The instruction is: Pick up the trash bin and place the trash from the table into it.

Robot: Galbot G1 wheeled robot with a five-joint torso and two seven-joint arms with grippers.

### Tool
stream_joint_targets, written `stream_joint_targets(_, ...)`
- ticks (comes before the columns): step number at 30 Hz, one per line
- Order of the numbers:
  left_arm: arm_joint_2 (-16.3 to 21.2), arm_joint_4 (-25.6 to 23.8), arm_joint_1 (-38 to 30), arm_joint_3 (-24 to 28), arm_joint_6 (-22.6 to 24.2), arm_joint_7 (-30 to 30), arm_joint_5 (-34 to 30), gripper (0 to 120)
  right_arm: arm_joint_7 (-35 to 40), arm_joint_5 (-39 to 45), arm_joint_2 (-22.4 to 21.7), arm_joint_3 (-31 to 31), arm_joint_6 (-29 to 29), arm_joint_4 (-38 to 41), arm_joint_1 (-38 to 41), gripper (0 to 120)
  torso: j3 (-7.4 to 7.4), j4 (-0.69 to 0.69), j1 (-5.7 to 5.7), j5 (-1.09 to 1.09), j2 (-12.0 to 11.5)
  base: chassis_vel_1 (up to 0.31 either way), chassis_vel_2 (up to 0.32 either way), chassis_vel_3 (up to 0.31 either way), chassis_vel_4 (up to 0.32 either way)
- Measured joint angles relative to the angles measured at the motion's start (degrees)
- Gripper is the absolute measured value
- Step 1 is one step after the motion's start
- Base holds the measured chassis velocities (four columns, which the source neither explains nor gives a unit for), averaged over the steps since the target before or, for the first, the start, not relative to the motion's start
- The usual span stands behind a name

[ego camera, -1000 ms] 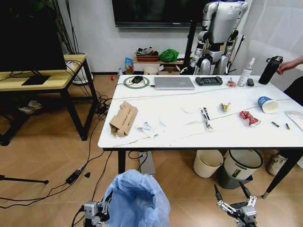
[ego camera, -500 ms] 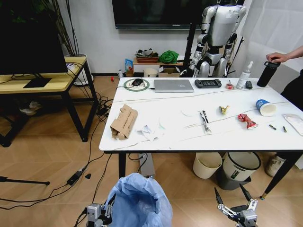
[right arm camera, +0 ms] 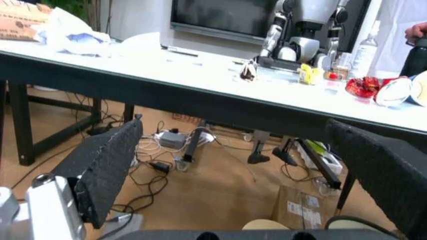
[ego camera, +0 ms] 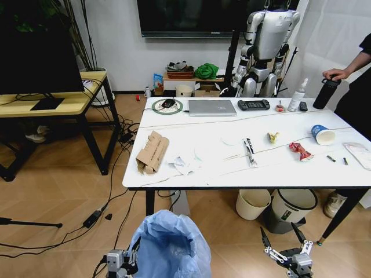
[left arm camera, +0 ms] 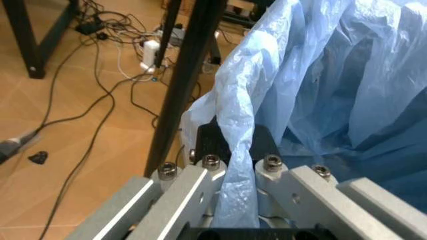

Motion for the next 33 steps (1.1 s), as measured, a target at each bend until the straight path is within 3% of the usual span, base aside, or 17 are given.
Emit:
stream_joint_targets(10, -1.58, -0.65, 0.22, -1.95, -2.90, 0.95, -0.52, 0, -0.12, 0.58, 0.00, -0.85, -1.07, -0.29, 0.98, 100, 1.63, 0.00, 1.32, 0.00, 2.95, 0.000, 0.000, 0.000, 0.000)
stream_joint_targets(17, -2.28, -0.59, -0.31, -2.70, -3.62, 1.44, 1.23, 0, -0.20, 0.81, 0.00, -1.24, -1.68, -0.29, 1.51, 100, 1.73, 0.00, 1.43, 0.00, 3.17, 0.000, 0.000, 0.000, 0.000)
stream_joint_targets(22, -2.81, -1.13, -0.64, -3.85, -1.71, 2.99, 1.85, 0, -0.19, 4.78, -0.25, -2.07, -2.36, 0.78, 0.17, 100, 1.65, -0.02, 1.38, 0.02, 3.03, 0.000, 0.000, 0.000, 0.000)
stream_joint_targets(24, -2.82, -1.73, -0.30, -4.25, -0.70, 4.02, 1.66, 0, 0.41, 7.76, -2.38, -2.29, -3.59, 2.32, -0.31, 100, 1.61, -0.02, 1.35, 0.01, 2.97, 0.000, 0.000, 0.000, 0.000)
stream_joint_targets(27, -3.03, -3.29, 0.91, -4.73, 1.15, 4.68, 1.01, 0, 7.60, 13.60, -8.88, -3.81, -8.20, 6.42, -0.76, 100, 1.55, -0.02, 1.29, 0.01, 2.86, 0.000, 0.000, 0.000, 0.000)
stream_joint_targets(28, -3.03, -3.29, 0.91, -4.73, 1.15, 4.68, 1.01, 0, 7.60, 13.60, -8.88, -3.81, -8.20, 6.42, -0.76, 100, 1.55, -0.02, 1.29, 0.01, 2.86, 0.000, 0.000, 0.000, 0.000)
stream_joint_targets(33, -4.05, -5.63, 2.57, -4.49, 4.36, 3.45, 0.04, 0, 13.39, 25.17, -18.93, -5.16, -19.82, 12.83, 2.96, 100, 1.47, 0.00, 1.23, 0.00, 2.70, 0.000, 0.000, 0.000, 0.000)
